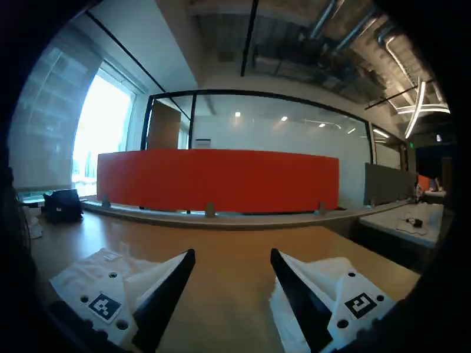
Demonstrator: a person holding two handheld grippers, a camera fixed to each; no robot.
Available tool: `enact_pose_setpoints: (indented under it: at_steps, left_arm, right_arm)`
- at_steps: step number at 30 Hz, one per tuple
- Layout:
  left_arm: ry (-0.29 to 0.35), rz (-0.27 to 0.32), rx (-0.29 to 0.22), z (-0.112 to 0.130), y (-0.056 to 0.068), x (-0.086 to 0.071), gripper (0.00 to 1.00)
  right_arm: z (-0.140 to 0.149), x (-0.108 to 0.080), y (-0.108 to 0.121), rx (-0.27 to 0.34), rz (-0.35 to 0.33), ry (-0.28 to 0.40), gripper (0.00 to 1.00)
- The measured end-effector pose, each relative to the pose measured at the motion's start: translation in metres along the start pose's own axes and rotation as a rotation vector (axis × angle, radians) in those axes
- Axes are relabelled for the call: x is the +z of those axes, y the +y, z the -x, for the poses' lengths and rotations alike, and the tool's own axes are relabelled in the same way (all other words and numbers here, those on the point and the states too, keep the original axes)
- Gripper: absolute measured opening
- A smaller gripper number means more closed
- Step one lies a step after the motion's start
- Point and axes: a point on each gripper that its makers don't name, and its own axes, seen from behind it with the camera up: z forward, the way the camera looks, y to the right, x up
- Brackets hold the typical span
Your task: Fold towel
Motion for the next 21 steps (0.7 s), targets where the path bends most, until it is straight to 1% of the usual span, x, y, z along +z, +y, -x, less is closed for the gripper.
enact_pose_setpoints:
  at_steps: [3, 6, 11, 14, 17, 21]
  left_arm:
    - [-0.004, -0.001, 0.0, -0.014, 0.001, 0.0, 0.99]
    - [-0.006, 0.0, 0.003, -0.041, 0.003, -0.003, 0.99]
    - [-0.003, 0.013, 0.009, -0.09, 0.008, -0.007, 0.99]
    - [-0.004, 0.017, 0.02, -0.115, 0.01, -0.008, 0.99]
    - [-0.008, 0.018, 0.03, -0.135, 0.013, -0.01, 0.99]
    - [-0.02, 0.031, 0.029, -0.151, 0.019, -0.01, 0.99]
  right_arm:
    - [-0.021, -0.002, -0.003, 0.0, -0.004, -0.002, 1.0]
    - [-0.045, -0.003, -0.006, 0.004, -0.01, -0.004, 1.0]
    - [-0.085, -0.003, -0.011, 0.008, -0.019, -0.008, 1.0]
    - [-0.107, -0.003, -0.013, 0.014, -0.016, -0.01, 1.0]
    - [-0.128, -0.003, -0.013, 0.016, -0.009, -0.007, 1.0]
    - [-0.145, -0.001, -0.012, 0.004, -0.003, -0.009, 1.0]
